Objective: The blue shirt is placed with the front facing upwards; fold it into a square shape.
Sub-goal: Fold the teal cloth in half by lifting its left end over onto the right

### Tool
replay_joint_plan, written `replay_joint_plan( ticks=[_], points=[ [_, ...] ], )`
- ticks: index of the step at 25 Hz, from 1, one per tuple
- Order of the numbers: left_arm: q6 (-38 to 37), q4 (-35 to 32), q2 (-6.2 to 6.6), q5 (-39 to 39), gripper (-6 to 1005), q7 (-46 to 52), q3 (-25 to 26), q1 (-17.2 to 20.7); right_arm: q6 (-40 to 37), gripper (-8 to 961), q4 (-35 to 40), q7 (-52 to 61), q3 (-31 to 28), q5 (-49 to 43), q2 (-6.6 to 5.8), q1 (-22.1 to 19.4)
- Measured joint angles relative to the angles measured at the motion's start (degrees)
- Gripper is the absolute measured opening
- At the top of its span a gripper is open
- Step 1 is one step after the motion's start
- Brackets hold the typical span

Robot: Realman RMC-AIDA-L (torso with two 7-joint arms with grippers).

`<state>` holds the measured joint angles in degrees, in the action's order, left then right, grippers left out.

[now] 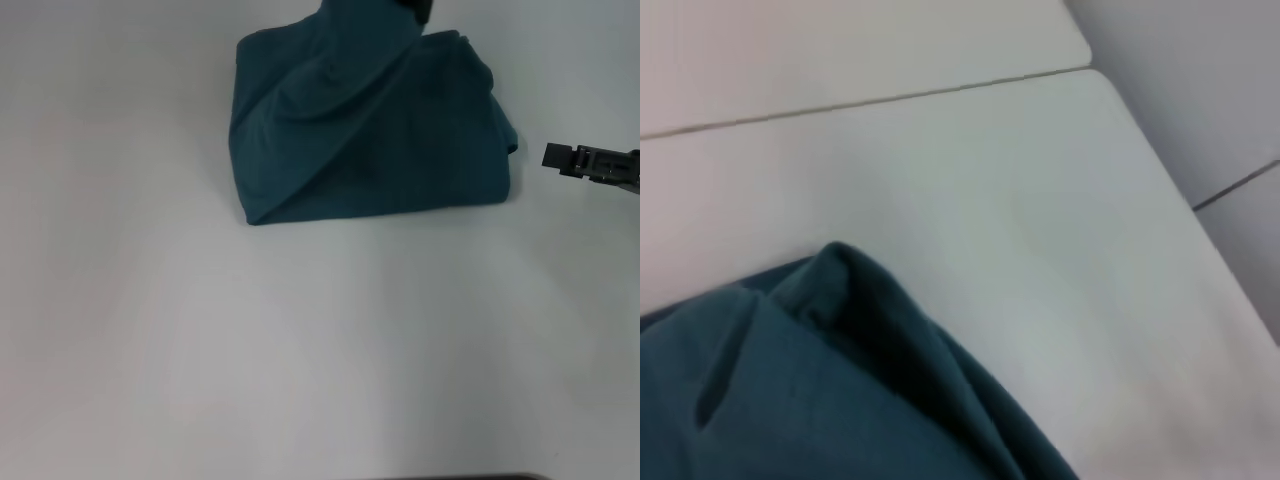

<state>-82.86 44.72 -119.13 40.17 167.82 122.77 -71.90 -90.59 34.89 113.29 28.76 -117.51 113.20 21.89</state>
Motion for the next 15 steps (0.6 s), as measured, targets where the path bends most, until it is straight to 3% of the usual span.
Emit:
replay_joint_plan(
  ticks=[5,12,15],
  points=[
    [3.0,-0.2,-1.77,0.7,60,-3.0,-0.1,-1.1,0.2,789,0.0,0.0,0.2,0.0,0.00,0.1],
    [5.7,-0.2,-3.24,1.7,103,-4.9,0.4,-1.5,0.3,784,-0.4,0.0,0.2,0.0,-0.20,0.1],
    [5.5,0.4,-3.23,2.1,234,-5.1,0.5,-1.0,0.3,783,-0.6,0.0,0.2,0.0,-0.25,0.1]
  ],
)
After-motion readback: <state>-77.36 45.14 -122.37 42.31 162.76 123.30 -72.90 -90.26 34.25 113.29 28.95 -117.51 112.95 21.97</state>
